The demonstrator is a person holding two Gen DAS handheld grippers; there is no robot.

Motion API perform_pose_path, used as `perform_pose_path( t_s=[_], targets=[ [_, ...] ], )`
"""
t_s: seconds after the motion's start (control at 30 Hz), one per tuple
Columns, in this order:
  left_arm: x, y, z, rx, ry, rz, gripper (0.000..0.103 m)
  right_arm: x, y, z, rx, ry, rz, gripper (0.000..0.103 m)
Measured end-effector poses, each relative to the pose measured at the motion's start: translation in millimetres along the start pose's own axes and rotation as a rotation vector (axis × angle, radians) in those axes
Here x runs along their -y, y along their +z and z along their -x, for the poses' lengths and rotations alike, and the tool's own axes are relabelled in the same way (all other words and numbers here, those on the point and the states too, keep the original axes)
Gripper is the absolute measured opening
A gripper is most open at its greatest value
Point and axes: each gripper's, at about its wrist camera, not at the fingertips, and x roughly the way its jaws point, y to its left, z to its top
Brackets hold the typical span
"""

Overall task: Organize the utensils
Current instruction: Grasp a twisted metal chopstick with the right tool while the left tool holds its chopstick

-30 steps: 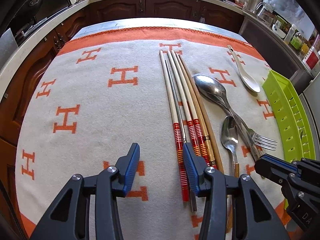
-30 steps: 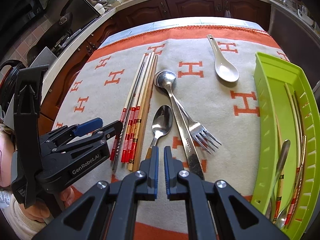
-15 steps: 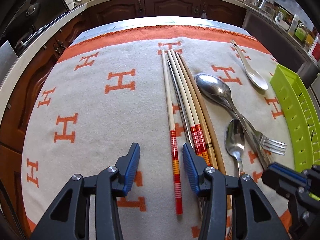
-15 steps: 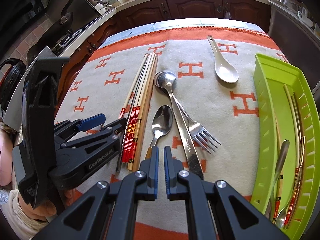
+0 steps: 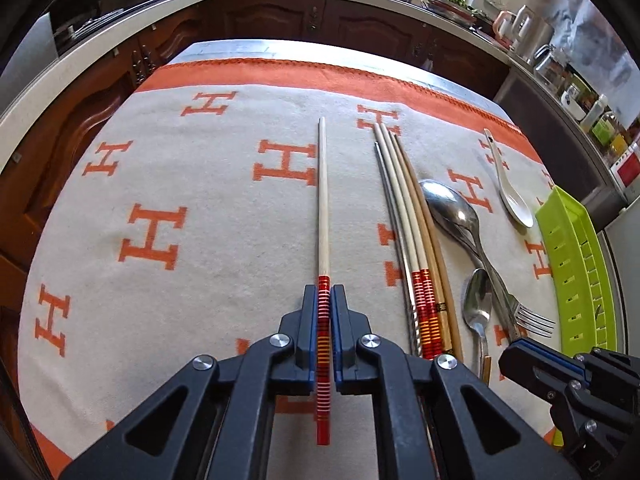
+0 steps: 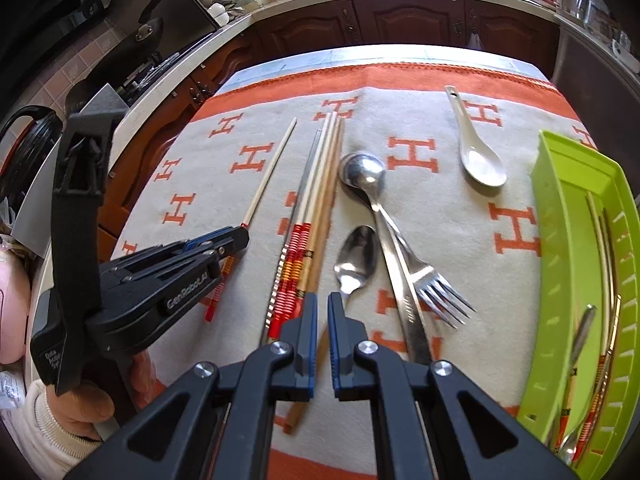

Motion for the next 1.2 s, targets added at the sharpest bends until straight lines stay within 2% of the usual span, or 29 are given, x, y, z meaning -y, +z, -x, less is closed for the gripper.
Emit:
perform_pose_path(
  t_s=[0.13, 0.27, 0.73, 1.1, 1.2],
  targets=[
    [-20.8, -4.9, 11.0, 0.02, 0.02, 0.028, 0.004, -17.9, 8.3, -13.7, -0.011, 0.051, 0.027, 0.005],
    [-37.2, -8.7, 18.2, 0.025, 0.043, 0.045, 0.004, -32.5, 11.0, -30.9, -0.038, 0.056, 0.048, 0.005],
    [-59.0, -15.6, 20.3, 0.016, 0.01, 0.061, 0.004, -36.4, 16.6, -55.0, -0.07, -0.043, 0.002, 0.006],
    [-59.1, -14.7, 12.5, -0.014, 0.037, 0.049, 0.006, -55.3, 31.0, -69.0, -0.034, -0.174, 0.066, 0.009],
    [-58.9, -12.5, 11.5, -0.016, 0.033, 0.046, 0.009, -58.7, 34.4, -71.3, -0.032, -0.189, 0.09, 0.013]
  ],
)
